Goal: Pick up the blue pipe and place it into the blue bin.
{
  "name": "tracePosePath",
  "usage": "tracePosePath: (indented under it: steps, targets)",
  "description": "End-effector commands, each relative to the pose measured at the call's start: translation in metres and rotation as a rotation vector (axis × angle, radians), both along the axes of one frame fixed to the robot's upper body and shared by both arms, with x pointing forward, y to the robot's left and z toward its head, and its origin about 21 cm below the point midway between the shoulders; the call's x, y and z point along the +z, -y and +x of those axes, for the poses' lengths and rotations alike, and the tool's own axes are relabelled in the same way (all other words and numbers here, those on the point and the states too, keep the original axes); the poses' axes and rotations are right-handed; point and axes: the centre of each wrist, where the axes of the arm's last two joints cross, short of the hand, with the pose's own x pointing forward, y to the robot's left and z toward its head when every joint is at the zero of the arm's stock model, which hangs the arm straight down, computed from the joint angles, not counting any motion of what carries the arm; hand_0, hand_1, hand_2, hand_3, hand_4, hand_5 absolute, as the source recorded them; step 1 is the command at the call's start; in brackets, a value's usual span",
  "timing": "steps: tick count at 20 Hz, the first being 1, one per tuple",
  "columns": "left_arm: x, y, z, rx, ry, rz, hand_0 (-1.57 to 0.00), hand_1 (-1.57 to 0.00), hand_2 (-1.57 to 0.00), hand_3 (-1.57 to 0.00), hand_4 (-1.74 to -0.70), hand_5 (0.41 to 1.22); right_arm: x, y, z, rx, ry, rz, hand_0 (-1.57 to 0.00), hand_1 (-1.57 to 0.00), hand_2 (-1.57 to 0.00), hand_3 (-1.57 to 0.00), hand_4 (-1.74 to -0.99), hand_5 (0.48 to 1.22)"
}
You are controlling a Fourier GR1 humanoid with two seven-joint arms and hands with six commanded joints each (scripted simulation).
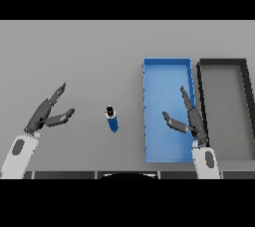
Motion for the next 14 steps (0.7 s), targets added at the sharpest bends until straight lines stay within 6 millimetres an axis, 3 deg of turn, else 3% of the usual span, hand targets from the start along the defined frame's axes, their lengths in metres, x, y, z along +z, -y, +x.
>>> tracePosePath:
  steps: [1,6,14]
  targets:
    - [-0.002,0.003,-0.006,-0.043,-0.014,-0.004,0.0,0.0,0.0,0.0,-0.98,0.583,0.001,0.001,-0.001,-0.001,-0.001,0.013,0.0,0.0,0.0,0.0,-1.187,0.579]
    - [0.014,0.032,-0.024,-0.201,-0.107,0.076,0.0,0.0,0.0,0.0,-1.02,0.512,0.007,-0.007,-0.001,0.03,0.025,0.043,0.0,0.0,0.0,0.0,-1.225,0.58]
    - [-0.008,0.08,-0.033,-0.347,-0.156,0.11,0.0,0.0,0.0,0.0,-1.12,0.47,0.007,-0.003,0.002,0.015,-0.004,0.027,0.0,0.0,0.0,0.0,-1.21,0.57]
